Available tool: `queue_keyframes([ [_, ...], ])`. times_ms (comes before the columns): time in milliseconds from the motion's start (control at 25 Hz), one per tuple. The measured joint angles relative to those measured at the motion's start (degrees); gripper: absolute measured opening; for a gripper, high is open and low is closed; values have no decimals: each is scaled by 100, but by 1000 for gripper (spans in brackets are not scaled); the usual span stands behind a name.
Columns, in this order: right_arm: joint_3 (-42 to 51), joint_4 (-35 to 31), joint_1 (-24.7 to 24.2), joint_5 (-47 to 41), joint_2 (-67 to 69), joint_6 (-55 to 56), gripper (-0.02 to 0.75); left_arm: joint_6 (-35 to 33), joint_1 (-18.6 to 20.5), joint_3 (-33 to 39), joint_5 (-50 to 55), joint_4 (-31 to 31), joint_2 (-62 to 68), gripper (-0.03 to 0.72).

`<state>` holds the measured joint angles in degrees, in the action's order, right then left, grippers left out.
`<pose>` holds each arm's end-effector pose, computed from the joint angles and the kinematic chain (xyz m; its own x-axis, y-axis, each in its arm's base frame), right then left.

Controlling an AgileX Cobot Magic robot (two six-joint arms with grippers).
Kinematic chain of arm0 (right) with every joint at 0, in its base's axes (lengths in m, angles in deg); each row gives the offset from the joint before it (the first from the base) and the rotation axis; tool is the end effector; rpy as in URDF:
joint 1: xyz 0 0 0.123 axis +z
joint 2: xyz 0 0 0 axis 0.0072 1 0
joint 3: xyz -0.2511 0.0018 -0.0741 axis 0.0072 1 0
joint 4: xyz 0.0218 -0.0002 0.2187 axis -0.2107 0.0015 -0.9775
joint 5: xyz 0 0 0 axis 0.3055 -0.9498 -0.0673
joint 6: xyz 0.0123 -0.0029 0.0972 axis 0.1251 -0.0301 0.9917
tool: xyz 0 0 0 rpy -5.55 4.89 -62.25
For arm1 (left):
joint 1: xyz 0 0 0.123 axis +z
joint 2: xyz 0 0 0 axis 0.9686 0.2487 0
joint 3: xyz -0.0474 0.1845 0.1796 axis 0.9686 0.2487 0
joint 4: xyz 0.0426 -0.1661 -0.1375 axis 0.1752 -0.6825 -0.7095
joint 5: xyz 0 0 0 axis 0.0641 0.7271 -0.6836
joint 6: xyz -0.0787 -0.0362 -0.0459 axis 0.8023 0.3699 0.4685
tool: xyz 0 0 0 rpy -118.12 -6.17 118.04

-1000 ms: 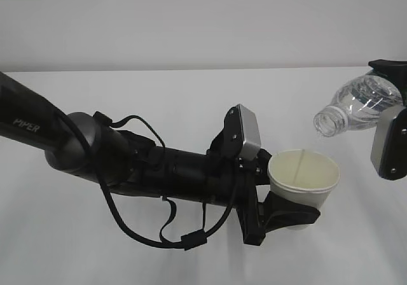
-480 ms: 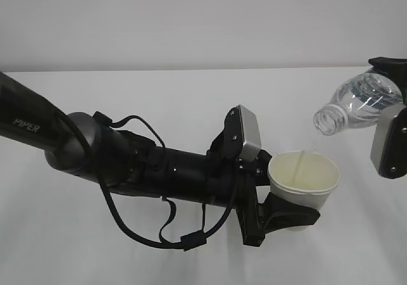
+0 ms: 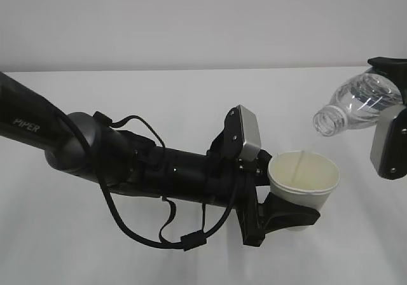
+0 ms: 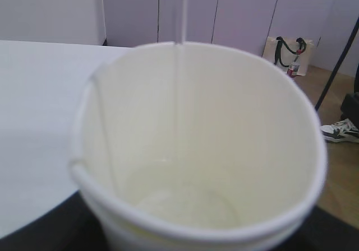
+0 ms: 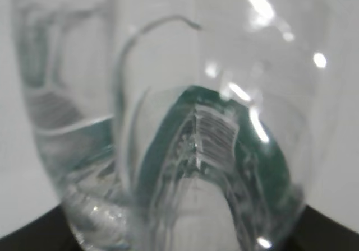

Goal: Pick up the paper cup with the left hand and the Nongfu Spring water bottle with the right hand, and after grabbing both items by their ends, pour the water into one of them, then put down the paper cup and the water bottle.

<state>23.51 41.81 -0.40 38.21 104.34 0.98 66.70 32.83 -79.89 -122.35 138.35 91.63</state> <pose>0.2433 0.0230 0.2185 0.2693 -0.9607 0.0672 -0.1269 -0.1045 -0.9864 0.2323 -0.3161 0.1173 -0.0673 0.2231 -0.9725 0.9957 -0.0465 -0.0796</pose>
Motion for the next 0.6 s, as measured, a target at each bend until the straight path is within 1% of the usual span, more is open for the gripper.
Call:
queue_keyframes([
  [600,0,8,0,10,0,0,435,0,0,0,0,0,0,463],
])
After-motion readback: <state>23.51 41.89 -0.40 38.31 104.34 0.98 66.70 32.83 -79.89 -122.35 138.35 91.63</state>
